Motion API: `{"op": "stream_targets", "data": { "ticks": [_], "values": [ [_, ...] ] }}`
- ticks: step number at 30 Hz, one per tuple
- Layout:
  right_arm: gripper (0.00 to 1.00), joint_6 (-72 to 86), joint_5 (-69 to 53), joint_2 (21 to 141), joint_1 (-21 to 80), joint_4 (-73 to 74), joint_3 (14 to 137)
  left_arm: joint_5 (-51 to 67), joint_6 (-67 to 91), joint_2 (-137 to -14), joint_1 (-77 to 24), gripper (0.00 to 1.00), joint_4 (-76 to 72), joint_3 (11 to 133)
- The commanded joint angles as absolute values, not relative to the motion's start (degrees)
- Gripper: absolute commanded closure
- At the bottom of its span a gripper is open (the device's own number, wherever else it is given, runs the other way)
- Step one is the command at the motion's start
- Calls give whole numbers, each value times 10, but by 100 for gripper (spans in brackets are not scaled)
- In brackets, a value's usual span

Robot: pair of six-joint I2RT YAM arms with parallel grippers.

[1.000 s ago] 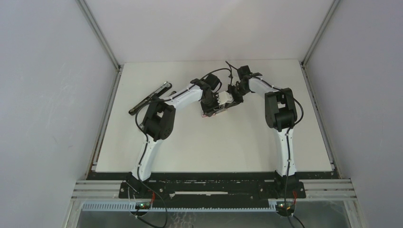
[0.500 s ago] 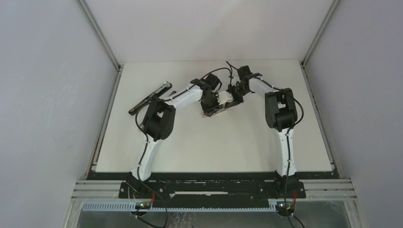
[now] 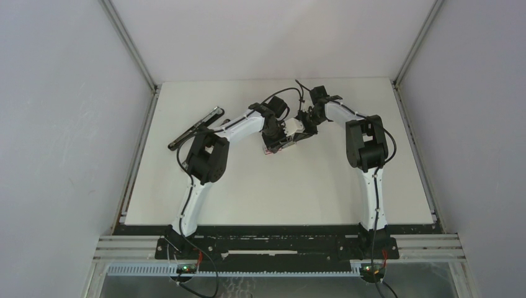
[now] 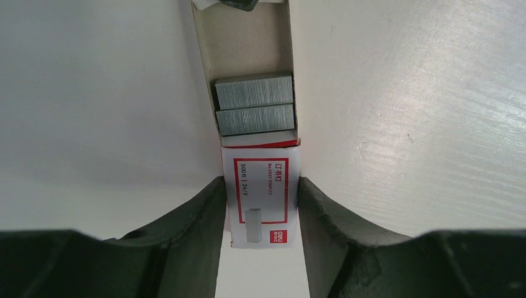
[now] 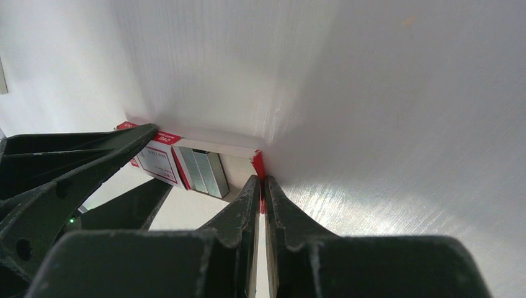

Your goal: Unload the staples from the stapler

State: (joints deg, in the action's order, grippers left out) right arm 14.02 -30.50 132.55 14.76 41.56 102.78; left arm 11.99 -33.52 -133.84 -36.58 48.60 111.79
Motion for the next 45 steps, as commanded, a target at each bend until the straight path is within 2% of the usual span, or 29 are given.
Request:
{"op": "stream_targets", "data": {
  "ticks": [1, 45],
  "values": [
    [95, 147, -282, 1307, 150, 397, 1021, 132, -319, -1343, -370, 49, 492, 1119],
    [95, 161, -306, 1289, 161, 382, 999, 112, -261, -1344, -372, 50, 474, 1117]
  ]
}}
